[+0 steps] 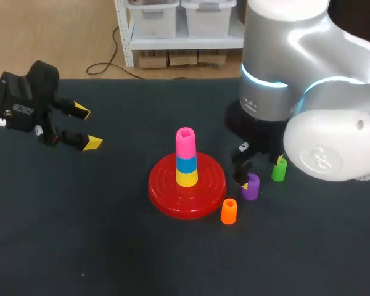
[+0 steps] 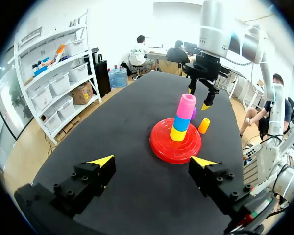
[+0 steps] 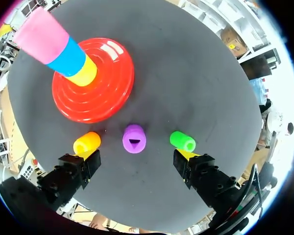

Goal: Pick up and stack the cylinders on the red base in this order: pink,purple,orange,green

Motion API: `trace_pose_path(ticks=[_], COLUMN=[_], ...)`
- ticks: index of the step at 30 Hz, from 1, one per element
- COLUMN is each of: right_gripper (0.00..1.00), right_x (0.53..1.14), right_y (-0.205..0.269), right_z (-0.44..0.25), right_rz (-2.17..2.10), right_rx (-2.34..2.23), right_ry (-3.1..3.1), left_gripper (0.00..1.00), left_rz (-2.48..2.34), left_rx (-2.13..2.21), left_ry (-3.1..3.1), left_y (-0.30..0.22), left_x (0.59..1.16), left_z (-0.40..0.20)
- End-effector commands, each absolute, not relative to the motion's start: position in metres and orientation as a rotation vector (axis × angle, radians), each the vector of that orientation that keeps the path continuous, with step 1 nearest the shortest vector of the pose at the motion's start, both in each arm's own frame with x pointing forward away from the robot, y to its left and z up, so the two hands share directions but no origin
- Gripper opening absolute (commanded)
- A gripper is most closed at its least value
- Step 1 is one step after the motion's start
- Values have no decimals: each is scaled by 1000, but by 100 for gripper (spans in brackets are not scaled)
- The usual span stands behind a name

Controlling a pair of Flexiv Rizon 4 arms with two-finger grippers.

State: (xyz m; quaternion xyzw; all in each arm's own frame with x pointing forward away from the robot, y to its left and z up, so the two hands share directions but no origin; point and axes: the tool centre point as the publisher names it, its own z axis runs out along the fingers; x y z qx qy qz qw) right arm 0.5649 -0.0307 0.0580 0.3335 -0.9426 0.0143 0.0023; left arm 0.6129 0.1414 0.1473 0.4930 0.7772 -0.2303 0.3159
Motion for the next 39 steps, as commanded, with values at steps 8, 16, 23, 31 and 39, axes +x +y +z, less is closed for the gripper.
trace_pose_path(ticks=[8, 16, 23, 31, 39], right_gripper=[100, 100, 100, 100, 100], right_x=[568, 568, 570, 578, 575], right_y=[-30, -30, -27, -23, -21], right_z=[56, 56, 50, 47, 40], right_rz=[50, 50, 37, 19, -1], right_rx=[1012, 1012, 1018, 1070, 1138], right_ry=[-2952, -2952, -2935, -2967, -2976], left_gripper=[100, 100, 100, 100, 100], left_rz=[-605, -605, -605, -605, -605], left_rx=[1301, 1301, 1301, 1301, 1301], left_ry=[2052, 2052, 2052, 2052, 2052], left_y=[141, 141, 141, 141, 141], left_x=[614, 614, 614, 614, 614], left_z=[147, 147, 147, 147, 147])
